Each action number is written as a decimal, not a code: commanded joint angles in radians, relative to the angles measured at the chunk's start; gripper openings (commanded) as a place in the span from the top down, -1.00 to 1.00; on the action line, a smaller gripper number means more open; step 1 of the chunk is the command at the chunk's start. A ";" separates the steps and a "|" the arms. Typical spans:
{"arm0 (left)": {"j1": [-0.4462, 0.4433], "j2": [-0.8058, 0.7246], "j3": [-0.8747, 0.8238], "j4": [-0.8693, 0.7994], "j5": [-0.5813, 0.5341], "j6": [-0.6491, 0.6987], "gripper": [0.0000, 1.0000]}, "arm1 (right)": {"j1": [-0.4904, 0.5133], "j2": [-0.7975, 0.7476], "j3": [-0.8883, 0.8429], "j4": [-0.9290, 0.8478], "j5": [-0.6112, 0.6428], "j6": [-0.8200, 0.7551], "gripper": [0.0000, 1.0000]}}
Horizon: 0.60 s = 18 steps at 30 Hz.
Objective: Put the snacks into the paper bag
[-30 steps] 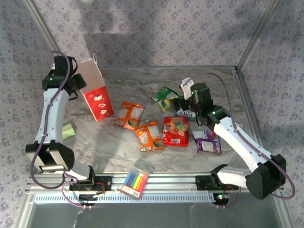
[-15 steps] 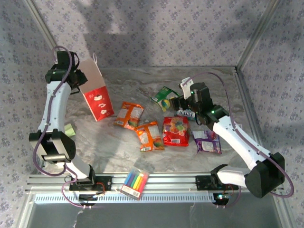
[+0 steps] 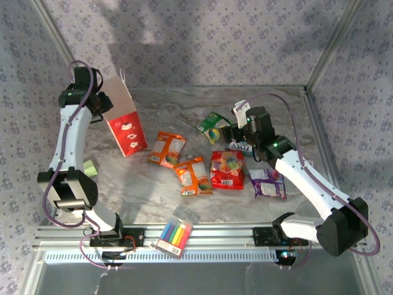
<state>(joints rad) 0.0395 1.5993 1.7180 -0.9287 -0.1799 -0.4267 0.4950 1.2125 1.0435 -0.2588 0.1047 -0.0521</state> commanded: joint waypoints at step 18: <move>0.022 0.070 0.096 -0.108 -0.022 0.097 0.94 | -0.006 -0.037 0.009 -0.029 0.003 0.028 -1.00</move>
<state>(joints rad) 0.0521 1.6485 1.7576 -0.9749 -0.1871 -0.3740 0.4950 1.1961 1.0435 -0.2642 0.1051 -0.0406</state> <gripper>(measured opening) 0.057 0.998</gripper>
